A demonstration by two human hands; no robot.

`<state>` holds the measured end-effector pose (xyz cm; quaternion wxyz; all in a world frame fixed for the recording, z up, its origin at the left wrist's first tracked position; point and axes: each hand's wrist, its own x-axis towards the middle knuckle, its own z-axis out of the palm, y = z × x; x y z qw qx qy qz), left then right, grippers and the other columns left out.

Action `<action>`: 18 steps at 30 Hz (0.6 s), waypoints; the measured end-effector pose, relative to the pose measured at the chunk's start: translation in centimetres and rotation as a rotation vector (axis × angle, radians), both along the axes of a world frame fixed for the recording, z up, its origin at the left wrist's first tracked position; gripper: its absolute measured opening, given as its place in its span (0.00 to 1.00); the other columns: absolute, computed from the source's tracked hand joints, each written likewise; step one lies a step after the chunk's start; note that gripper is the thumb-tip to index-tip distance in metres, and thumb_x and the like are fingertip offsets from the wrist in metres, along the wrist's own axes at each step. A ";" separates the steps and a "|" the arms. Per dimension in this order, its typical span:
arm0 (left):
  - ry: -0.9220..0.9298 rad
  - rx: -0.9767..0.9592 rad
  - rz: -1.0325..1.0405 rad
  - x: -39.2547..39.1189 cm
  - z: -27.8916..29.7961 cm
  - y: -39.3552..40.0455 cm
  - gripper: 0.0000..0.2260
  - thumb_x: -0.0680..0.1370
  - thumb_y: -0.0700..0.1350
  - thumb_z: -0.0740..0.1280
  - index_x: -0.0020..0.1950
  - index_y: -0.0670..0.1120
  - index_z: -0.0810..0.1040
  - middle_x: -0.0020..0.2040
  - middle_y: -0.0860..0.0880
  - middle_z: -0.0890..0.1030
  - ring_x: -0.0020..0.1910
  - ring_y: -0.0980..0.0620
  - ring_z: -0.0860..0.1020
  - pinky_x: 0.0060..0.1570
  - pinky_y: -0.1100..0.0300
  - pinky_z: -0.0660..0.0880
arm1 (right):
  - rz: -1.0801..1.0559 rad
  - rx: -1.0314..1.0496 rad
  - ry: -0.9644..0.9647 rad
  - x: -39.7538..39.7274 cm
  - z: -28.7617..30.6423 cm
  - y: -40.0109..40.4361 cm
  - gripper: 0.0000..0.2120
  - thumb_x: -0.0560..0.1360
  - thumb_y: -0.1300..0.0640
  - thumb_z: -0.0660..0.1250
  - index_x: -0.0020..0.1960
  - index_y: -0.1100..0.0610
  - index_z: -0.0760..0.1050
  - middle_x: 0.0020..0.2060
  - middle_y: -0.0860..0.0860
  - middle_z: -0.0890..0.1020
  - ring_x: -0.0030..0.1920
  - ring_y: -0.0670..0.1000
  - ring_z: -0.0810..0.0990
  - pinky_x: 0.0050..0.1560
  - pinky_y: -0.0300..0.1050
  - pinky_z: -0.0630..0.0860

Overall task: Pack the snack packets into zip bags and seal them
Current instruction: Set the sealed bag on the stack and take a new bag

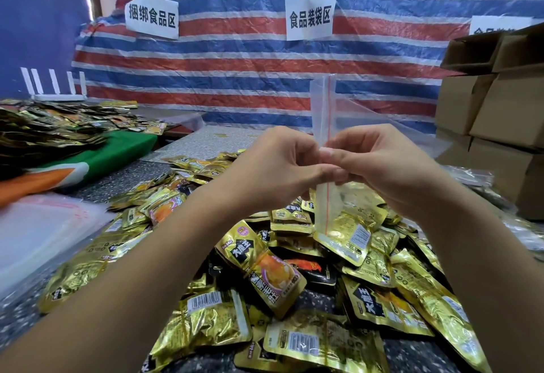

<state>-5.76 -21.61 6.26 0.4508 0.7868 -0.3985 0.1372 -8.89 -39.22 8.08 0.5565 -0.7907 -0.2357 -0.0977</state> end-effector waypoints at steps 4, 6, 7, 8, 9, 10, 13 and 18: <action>0.019 -0.008 -0.031 0.3 -0.2 0.0 0.07 0.75 0.46 0.74 0.42 0.43 0.83 0.35 0.45 0.84 0.33 0.48 0.83 0.38 0.40 0.80 | 0.036 -0.030 -0.005 -0.2 0.2 -0.5 0.10 0.67 0.55 0.70 0.44 0.60 0.82 0.34 0.53 0.84 0.35 0.48 0.81 0.38 0.38 0.78; 0.037 0.000 -0.064 0.3 -0.3 0.0 0.06 0.76 0.45 0.73 0.42 0.43 0.83 0.36 0.44 0.84 0.35 0.46 0.84 0.39 0.40 0.80 | 0.073 -0.026 -0.001 -0.2 0.2 -0.8 0.09 0.67 0.56 0.70 0.43 0.61 0.81 0.33 0.53 0.83 0.35 0.48 0.82 0.38 0.38 0.78; 0.059 -0.002 -0.096 0.3 -0.3 0.0 0.06 0.77 0.44 0.72 0.43 0.43 0.83 0.37 0.43 0.84 0.36 0.45 0.84 0.40 0.40 0.81 | 0.094 -0.012 0.007 -0.2 0.2 -0.8 0.09 0.66 0.56 0.70 0.43 0.61 0.81 0.33 0.53 0.83 0.35 0.48 0.82 0.37 0.37 0.78; 0.082 -0.012 -0.135 0.3 -0.2 0.0 0.05 0.77 0.43 0.71 0.43 0.44 0.84 0.37 0.44 0.85 0.36 0.45 0.84 0.41 0.41 0.81 | 0.115 0.007 0.022 -0.2 0.2 -0.9 0.10 0.66 0.55 0.71 0.42 0.61 0.81 0.33 0.53 0.83 0.34 0.48 0.82 0.37 0.37 0.78; 0.101 -0.026 -0.174 0.2 -0.1 0.1 0.05 0.78 0.43 0.70 0.43 0.46 0.84 0.37 0.47 0.85 0.35 0.47 0.83 0.40 0.46 0.83 | 0.138 0.028 0.038 -0.2 0.3 -0.9 0.09 0.65 0.54 0.71 0.41 0.60 0.81 0.32 0.53 0.83 0.34 0.48 0.81 0.36 0.37 0.78; 0.116 -0.041 -0.209 0.1 0.0 0.1 0.06 0.79 0.43 0.68 0.44 0.47 0.84 0.37 0.49 0.84 0.34 0.50 0.82 0.38 0.52 0.82 | 0.158 0.050 0.051 -0.2 0.3 -0.8 0.09 0.65 0.53 0.71 0.39 0.59 0.81 0.31 0.53 0.82 0.33 0.48 0.80 0.35 0.36 0.77; 0.143 -0.073 -0.259 -0.2 0.3 0.1 0.08 0.81 0.41 0.64 0.47 0.42 0.82 0.39 0.44 0.84 0.35 0.51 0.82 0.36 0.58 0.80 | 0.175 0.101 0.049 -0.2 0.3 -0.6 0.06 0.68 0.53 0.71 0.35 0.55 0.80 0.30 0.53 0.80 0.30 0.47 0.77 0.31 0.37 0.73; 0.162 -0.134 -0.037 0.1 1.1 0.9 0.13 0.84 0.42 0.60 0.44 0.39 0.79 0.37 0.42 0.84 0.30 0.48 0.80 0.34 0.54 0.80 | -0.121 0.204 -0.024 0.4 0.7 -1.5 0.14 0.75 0.63 0.68 0.32 0.56 0.71 0.25 0.49 0.73 0.25 0.47 0.70 0.26 0.38 0.65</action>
